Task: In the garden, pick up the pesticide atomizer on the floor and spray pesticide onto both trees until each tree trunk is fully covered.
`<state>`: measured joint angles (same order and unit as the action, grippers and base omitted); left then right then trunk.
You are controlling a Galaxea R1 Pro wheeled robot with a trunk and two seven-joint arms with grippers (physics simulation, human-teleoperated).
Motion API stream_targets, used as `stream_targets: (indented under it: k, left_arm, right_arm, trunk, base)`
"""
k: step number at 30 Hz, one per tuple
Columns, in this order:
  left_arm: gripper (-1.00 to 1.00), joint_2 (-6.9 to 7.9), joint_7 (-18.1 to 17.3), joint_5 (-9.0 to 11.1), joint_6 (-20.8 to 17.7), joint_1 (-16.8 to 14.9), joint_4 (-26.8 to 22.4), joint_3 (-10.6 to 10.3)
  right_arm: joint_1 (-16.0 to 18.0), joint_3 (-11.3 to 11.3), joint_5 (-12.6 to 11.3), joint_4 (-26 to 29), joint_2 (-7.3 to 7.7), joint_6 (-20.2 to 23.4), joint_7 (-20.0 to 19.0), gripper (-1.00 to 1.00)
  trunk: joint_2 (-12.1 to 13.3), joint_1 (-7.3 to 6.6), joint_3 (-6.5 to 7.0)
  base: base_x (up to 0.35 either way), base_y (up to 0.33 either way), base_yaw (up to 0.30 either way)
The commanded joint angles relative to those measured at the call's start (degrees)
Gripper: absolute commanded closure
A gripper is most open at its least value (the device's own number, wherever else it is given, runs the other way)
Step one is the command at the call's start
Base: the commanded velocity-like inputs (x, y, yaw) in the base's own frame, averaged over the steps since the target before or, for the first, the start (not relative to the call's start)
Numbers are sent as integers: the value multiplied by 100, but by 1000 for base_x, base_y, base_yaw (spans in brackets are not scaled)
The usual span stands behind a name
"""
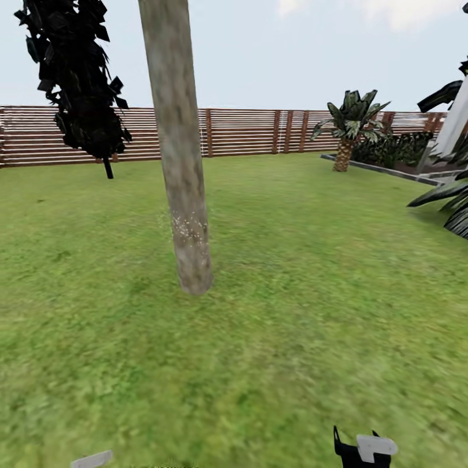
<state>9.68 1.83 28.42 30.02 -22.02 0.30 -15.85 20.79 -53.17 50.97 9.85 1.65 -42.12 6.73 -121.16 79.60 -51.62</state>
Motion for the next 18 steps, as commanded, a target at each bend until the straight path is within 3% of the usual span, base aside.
stream_targets:
  k: [1, 9, 18]
  left_arm:
    - [100, -1, 19, 25, 13, -4, 4, -49]
    - [100, -9, 11, -48, 4, -4, 5, -50]
    - [100, -10, 18, -13, 8, -4, 8, -50]
  right_arm:
    - [4, -18, 63, -9, 2, -16, 48, -100]
    - [4, -18, 63, -9, 2, -16, 48, -100]
    - [4, -18, 63, -9, 2, -16, 48, -100]
  trunk:
    - [-2, -1, -5]
    - [-2, -1, -5]
    - [-2, -1, -5]
  base:
    - [0, 0, 280]
    - [0, 2, 279]
    - [-76, 276, 279]
